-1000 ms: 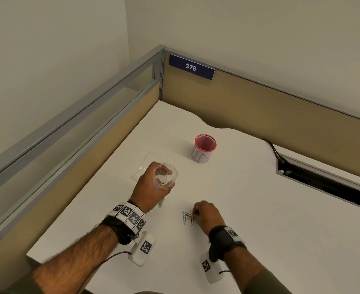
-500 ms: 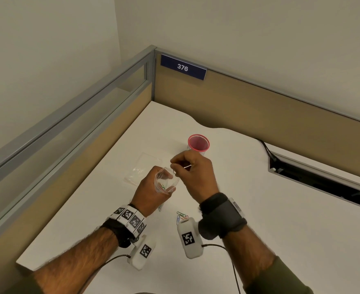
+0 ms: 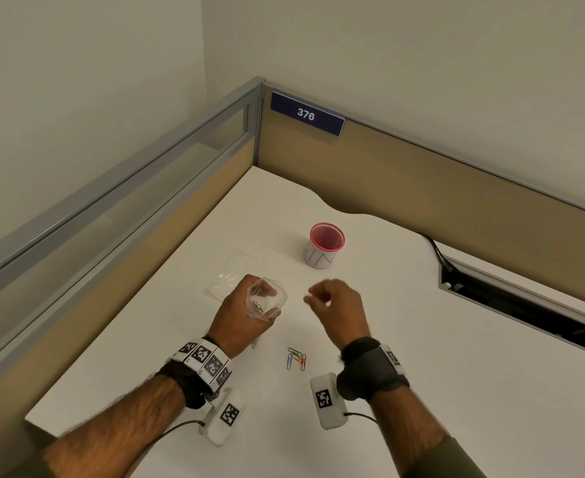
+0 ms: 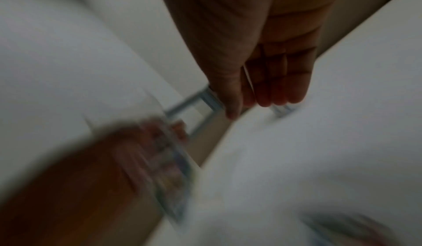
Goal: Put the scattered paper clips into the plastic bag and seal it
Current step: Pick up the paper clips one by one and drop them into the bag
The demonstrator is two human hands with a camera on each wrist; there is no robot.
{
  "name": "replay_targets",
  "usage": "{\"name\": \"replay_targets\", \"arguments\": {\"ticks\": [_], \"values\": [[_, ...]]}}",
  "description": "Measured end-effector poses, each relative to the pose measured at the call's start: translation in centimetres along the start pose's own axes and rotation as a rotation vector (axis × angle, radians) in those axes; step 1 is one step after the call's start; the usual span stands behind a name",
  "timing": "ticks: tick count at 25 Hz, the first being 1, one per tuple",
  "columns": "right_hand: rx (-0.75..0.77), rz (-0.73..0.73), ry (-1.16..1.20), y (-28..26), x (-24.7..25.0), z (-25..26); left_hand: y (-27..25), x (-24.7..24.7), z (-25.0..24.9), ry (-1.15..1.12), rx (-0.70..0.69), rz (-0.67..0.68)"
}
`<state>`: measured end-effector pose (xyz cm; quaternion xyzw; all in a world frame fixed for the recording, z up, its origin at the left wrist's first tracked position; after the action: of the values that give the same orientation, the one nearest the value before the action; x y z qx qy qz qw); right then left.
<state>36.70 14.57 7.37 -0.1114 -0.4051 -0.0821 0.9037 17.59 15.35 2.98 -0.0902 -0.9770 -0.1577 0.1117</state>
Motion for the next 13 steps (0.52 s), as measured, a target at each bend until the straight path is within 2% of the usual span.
{"name": "replay_targets", "arguments": {"ticks": [3, 5, 7, 13], "values": [[-0.178, 0.211, -0.301, -0.8, -5.4, -6.4, -0.1, -0.2, -0.3, -0.013, -0.019, 0.005], [-0.197, 0.308, -0.447, -2.2, -8.5, -8.5, -0.1, -0.2, -0.4, -0.025, -0.025, 0.01], [-0.145, 0.311, -0.541, -3.0, -10.3, -8.8, -0.1, -0.2, -0.4, -0.024, -0.027, 0.009], [-0.078, 0.22, -0.542, -2.2, -10.8, -8.1, -0.1, -0.1, -0.4, -0.022, -0.017, 0.016]]}}
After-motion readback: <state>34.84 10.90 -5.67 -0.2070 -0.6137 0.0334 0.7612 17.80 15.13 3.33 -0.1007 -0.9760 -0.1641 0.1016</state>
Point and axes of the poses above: each hand's wrist, its own y-axis towards the middle knuckle, its own x-axis out of the back of the hand, z = x × y, the point moved 8 cm from there along y, towards the middle knuckle, and after that the axes turned 13 degrees about -x, right-handed, at the moved point
